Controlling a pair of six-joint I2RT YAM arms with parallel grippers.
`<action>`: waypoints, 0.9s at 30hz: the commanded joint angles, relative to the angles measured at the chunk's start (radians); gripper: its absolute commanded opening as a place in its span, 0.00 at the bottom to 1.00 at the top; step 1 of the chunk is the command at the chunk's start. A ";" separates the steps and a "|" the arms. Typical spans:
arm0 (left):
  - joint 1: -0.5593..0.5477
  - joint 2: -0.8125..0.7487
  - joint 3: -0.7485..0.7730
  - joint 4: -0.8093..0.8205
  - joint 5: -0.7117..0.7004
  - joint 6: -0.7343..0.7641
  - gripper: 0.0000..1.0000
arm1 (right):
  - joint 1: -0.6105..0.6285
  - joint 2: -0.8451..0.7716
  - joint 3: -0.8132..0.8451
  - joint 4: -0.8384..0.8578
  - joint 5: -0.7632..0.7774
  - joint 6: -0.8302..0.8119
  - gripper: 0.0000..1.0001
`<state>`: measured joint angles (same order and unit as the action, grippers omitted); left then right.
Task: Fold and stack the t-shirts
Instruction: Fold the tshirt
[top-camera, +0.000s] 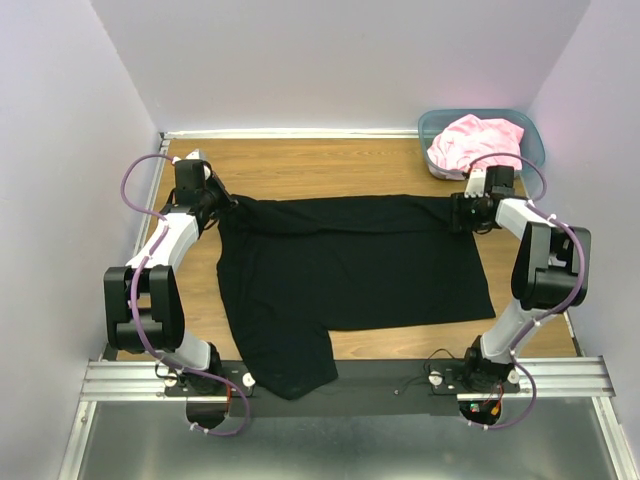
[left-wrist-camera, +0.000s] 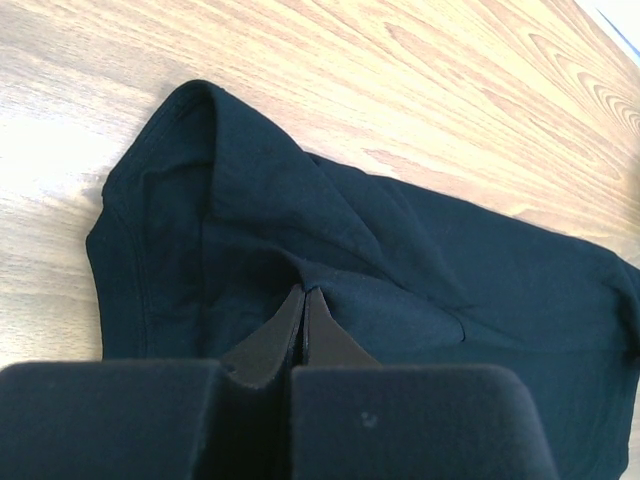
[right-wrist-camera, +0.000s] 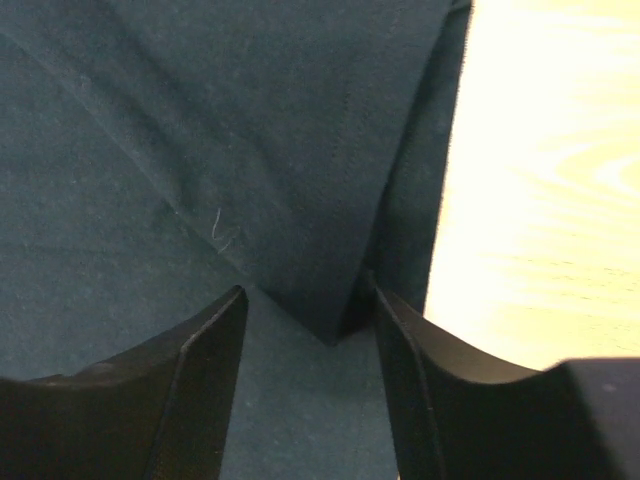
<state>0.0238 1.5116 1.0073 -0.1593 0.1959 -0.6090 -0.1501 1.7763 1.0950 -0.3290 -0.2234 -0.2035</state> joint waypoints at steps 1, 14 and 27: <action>-0.005 -0.021 -0.009 0.007 0.017 0.018 0.00 | 0.009 0.034 0.032 0.005 0.038 -0.019 0.57; -0.007 -0.011 -0.003 0.006 0.017 0.020 0.00 | 0.009 0.040 0.017 0.018 0.107 -0.051 0.48; -0.005 -0.014 0.022 -0.013 0.001 0.029 0.00 | 0.009 0.035 0.013 0.018 0.067 -0.037 0.21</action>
<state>0.0238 1.5116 1.0073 -0.1604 0.1959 -0.6010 -0.1448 1.8065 1.0985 -0.3237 -0.1532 -0.2379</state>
